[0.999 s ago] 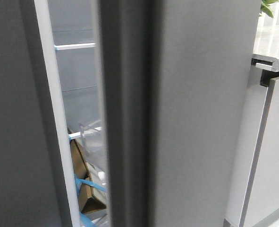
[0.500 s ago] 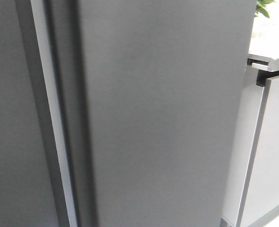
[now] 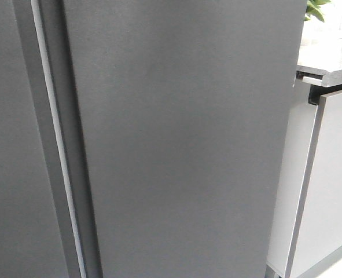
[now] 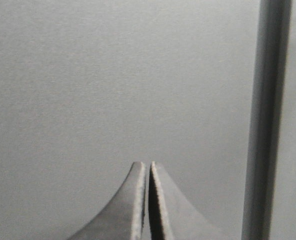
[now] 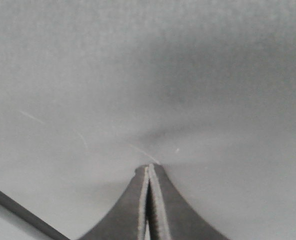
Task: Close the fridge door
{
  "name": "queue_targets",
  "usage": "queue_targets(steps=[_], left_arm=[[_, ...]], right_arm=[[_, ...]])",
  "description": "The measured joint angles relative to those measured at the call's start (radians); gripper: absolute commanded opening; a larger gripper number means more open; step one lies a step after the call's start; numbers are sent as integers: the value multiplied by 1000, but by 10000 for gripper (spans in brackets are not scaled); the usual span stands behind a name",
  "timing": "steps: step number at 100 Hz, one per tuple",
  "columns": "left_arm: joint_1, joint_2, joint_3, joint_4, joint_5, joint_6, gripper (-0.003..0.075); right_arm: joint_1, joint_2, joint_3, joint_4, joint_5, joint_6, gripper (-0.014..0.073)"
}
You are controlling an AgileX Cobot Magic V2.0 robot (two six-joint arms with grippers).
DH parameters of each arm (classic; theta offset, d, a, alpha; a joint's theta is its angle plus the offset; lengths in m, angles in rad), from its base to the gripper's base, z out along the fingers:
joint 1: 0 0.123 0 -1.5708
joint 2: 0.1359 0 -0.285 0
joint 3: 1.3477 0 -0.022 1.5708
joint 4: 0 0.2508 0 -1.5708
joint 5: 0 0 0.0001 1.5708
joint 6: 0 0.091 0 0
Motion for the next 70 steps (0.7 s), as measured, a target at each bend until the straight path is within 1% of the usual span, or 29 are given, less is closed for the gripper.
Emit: queue_targets(steps=[5, 9, 17, 29, 36, 45, 52, 61, 70], left_arm=[[0, 0, 0, 0, 0, 0, -20], [0, 0, 0, 0, 0, 0, -20], [0, 0, 0, 0, 0, 0, -20], [0, 0, 0, 0, 0, 0, -20], [0, 0, 0, 0, 0, 0, -20], [0, 0, 0, 0, 0, 0, -20], [0, 0, 0, 0, 0, 0, -20], [0, 0, 0, 0, 0, 0, -20], [0, 0, 0, 0, 0, 0, -20]], right_arm=[[0, 0, -2, -53, 6, 44, -46], [0, 0, -2, -107, 21, 104, -46], [0, 0, -2, -283, 82, 245, -46], [0, -31, -2, -554, 192, 498, -46], [0, -71, -2, -694, 241, 604, -46], [0, -146, 1, -821, 294, 663, -46], [0, -225, 27, -885, 311, 684, -46], [-7, -349, 89, -945, 313, 705, -46], [-38, -479, 190, -971, 302, 714, -46]])
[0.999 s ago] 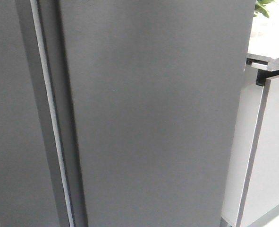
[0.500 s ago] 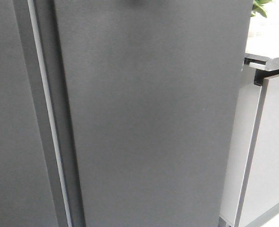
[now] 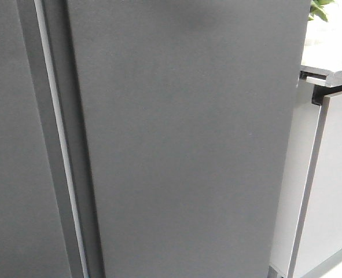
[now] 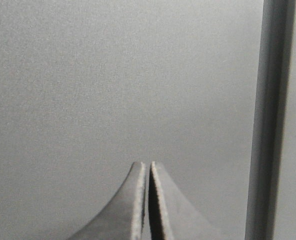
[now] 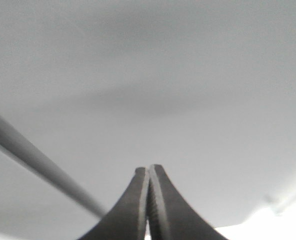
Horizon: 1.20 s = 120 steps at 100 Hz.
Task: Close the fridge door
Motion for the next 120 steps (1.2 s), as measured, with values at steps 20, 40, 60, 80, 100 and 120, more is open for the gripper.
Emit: queue_targets(steps=[20, 40, 60, 80, 100, 120], left_arm=[[0, 0, 0, 0, 0, 0, -20], [0, 0, 0, 0, 0, 0, -20], [0, 0, 0, 0, 0, 0, -20], [0, 0, 0, 0, 0, 0, -20], [0, 0, 0, 0, 0, 0, -20], [0, 0, 0, 0, 0, 0, -20]], right_arm=[[-158, -228, 252, -19, -10, 8, -46], [-273, -402, 473, -26, -17, 30, -46], [-284, -576, 680, -24, -84, 33, -46], [-284, -769, 850, -20, -284, 35, -46], [-285, -845, 960, -18, -363, 35, -46], [-286, -845, 1012, -18, -367, 35, -46]])
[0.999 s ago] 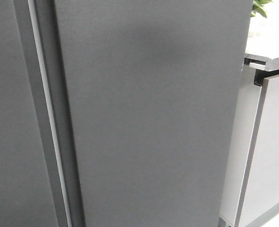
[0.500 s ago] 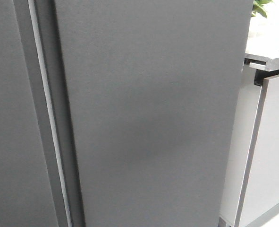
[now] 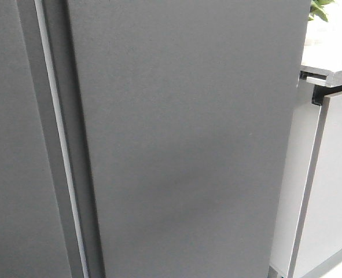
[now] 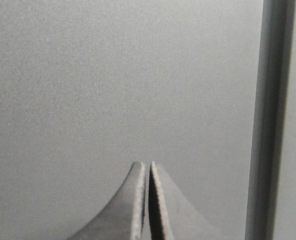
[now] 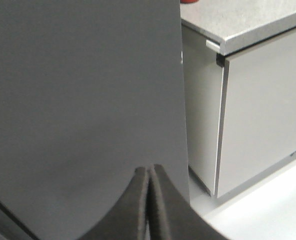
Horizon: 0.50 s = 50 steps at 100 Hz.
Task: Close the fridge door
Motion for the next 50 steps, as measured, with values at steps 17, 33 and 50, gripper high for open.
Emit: queue_targets(steps=[17, 33, 50], left_arm=[[0, 0, 0, 0, 0, 0, -20], [0, 0, 0, 0, 0, 0, -20], [0, 0, 0, 0, 0, 0, -20]], right_arm=[[0, -53, 30, -16, -14, 0, -46], [0, -221, 136, -34, -104, 0, -46], [2, -372, 305, -37, -245, 0, -46]])
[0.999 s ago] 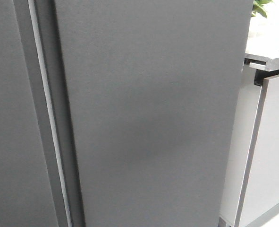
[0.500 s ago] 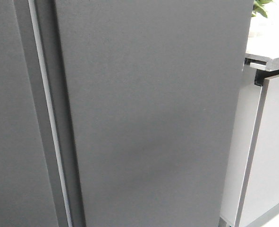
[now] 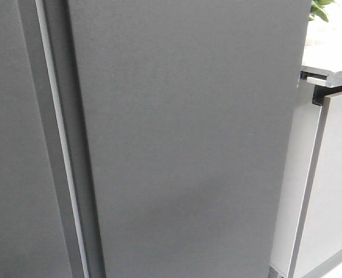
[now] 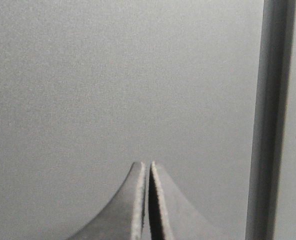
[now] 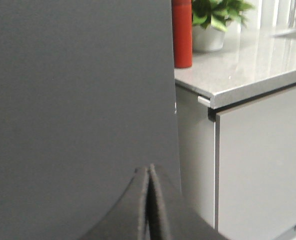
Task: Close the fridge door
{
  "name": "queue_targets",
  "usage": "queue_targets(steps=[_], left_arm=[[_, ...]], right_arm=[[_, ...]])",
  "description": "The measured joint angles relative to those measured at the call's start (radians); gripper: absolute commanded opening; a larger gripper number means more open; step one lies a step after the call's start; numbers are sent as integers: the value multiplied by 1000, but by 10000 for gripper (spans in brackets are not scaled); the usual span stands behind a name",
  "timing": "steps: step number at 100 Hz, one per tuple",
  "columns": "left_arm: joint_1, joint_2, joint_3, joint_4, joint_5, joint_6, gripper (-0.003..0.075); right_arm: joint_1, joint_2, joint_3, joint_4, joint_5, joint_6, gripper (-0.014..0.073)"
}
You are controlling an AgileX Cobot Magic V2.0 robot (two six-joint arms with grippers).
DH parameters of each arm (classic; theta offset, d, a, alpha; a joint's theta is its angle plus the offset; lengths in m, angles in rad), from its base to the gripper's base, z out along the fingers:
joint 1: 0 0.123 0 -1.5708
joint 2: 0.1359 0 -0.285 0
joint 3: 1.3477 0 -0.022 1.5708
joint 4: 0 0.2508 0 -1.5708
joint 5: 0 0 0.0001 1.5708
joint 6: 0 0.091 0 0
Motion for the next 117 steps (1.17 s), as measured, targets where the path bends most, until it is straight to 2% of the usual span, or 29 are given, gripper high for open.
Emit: queue_targets(steps=[24, 46, 117], left_arm=[[0, 0, 0, 0, 0, 0, -20], [0, 0, 0, 0, 0, 0, -20], [0, 0, 0, 0, 0, 0, -20]], right_arm=[[0, -88, 184, 6, -111, 0, -46], [0, -91, 184, 17, -167, 0, -46], [0, -91, 184, 17, -167, -2, -46]])
